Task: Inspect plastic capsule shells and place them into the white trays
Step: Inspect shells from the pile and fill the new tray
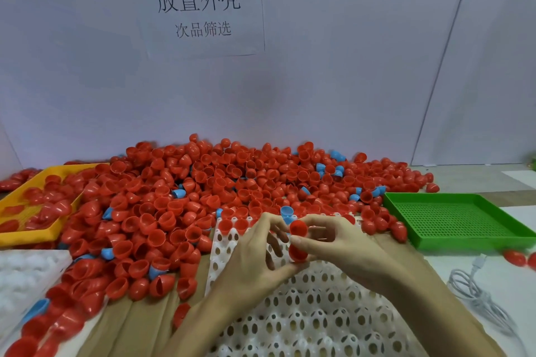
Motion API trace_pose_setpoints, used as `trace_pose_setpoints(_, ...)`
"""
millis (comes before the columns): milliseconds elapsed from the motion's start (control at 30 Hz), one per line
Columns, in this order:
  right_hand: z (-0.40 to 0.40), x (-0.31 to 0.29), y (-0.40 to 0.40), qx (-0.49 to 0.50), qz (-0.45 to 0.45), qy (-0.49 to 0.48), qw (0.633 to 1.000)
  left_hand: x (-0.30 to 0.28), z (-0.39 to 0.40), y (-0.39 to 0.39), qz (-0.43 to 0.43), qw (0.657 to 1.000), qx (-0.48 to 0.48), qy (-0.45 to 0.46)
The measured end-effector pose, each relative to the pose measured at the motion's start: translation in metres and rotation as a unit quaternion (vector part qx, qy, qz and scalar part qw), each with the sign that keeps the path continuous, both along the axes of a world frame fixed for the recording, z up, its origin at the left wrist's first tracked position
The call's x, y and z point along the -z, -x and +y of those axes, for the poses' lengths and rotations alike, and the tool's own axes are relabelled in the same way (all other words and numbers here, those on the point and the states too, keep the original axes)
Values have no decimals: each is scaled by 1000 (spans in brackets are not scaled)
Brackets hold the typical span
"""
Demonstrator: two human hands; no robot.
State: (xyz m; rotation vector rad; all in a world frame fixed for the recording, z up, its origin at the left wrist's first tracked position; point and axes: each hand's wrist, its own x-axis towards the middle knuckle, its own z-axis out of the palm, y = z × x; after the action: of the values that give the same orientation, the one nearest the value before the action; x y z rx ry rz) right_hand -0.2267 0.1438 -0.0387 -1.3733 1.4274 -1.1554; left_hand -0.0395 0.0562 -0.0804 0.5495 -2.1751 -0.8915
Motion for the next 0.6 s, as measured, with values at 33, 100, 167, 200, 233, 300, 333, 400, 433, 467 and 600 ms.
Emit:
trace_pose_setpoints(33, 1, 0, 0, -1, 4, 5, 1000, 0, 0, 1, 3, 1000, 1, 7)
trace_pose_setpoints(100, 1, 1, 0, 3, -18, 7, 1000, -1, 0, 1, 22, 1000, 0, 5)
trace_pose_setpoints(167, 2, 2, 2, 18, -57, 4, 998, -2, -2, 2, 38, 999, -4, -12)
trace_pose_setpoints(200, 1, 2, 4, 27, -65, 4, 997, -3, -2, 2, 40, 999, -8, -17)
trace_pose_setpoints(233, 1, 3, 5, 33, -66, 5, 997, -3, -2, 2, 39, 999, -12, -16)
trace_pose_setpoints(300, 1, 5, 8, 38, -48, 8, 998, -2, -2, 1, 35, 999, -10, -12)
trace_pose_setpoints(333, 1, 6, 9, 40, -39, 9, 998, -2, -2, 1, 35, 999, -8, -13)
trace_pose_setpoints(400, 1, 8, 9, 50, -29, 8, 998, -3, -2, 1, 43, 999, -10, -28)
trace_pose_setpoints(433, 2, 8, 9, 54, -19, 11, 998, -4, -2, 1, 49, 998, -9, -42)
trace_pose_setpoints(467, 2, 8, 8, 56, -5, 15, 998, -4, -2, 1, 52, 997, -5, -51)
trace_pose_setpoints(600, 4, 9, 6, 42, 41, 36, 998, -2, -2, 0, 28, 999, 0, -16)
